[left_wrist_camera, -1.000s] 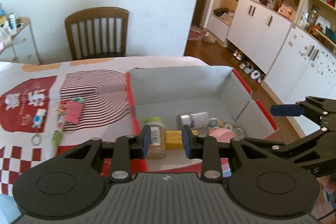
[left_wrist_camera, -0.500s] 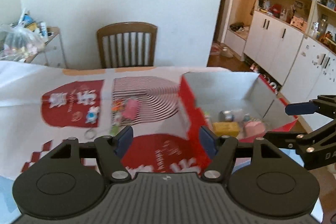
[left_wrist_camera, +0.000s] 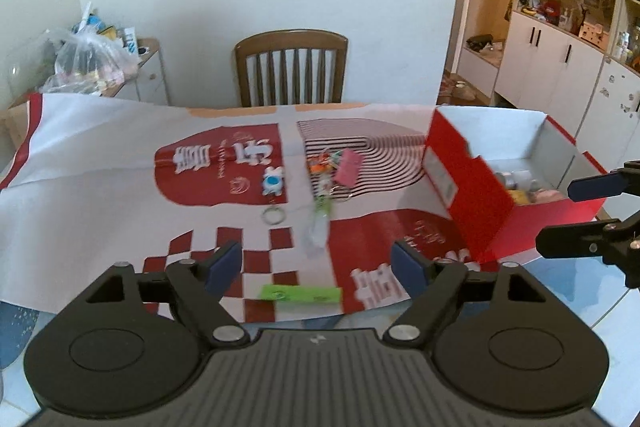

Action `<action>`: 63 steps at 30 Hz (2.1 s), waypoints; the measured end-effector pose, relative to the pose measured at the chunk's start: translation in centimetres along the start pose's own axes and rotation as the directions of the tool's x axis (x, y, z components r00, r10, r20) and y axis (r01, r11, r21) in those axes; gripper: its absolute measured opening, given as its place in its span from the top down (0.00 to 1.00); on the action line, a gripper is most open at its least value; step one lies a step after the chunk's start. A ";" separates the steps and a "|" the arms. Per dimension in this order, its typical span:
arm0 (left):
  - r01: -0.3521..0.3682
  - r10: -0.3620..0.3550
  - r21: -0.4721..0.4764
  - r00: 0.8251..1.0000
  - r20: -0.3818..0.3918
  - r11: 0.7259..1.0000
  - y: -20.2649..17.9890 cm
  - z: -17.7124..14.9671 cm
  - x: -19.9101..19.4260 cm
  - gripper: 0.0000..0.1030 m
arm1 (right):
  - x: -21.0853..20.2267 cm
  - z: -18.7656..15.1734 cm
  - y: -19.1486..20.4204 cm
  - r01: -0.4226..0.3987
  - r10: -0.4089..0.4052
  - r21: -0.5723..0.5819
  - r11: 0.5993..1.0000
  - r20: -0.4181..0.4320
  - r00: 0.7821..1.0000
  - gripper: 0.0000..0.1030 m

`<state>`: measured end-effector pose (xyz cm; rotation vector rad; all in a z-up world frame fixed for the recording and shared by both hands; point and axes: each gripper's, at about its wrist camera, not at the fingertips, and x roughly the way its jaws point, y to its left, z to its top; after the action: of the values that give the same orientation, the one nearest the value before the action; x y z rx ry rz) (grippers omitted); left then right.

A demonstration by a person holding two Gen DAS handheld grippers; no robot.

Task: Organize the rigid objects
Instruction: 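Withdraw both tools from the box toward the remaining items, then grasp the green highlighter with the left gripper while the right grasps the white pen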

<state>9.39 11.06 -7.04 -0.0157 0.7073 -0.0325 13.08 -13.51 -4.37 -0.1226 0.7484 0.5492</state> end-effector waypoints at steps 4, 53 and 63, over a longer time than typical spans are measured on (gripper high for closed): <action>0.014 -0.014 -0.015 1.000 -0.023 1.000 1.9 -0.9 1.0 0.18 | 1.6 0.5 1.4 0.012 -0.012 0.010 1.000 -0.007 1.000 0.01; 0.013 -0.014 -0.019 0.995 -0.094 1.000 1.3 -6.3 14.2 0.03 | 26.1 7.4 3.5 0.207 -0.179 0.069 0.976 -0.291 0.940 0.29; -0.003 0.002 -0.008 0.997 -0.081 1.000 0.9 -6.6 14.1 0.04 | 27.2 7.5 4.2 0.255 -0.226 0.062 0.965 -0.297 0.928 0.52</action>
<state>15.81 11.39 -21.26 -0.0214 0.7890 -0.0279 31.80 4.03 -16.94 -0.2022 1.0273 0.2596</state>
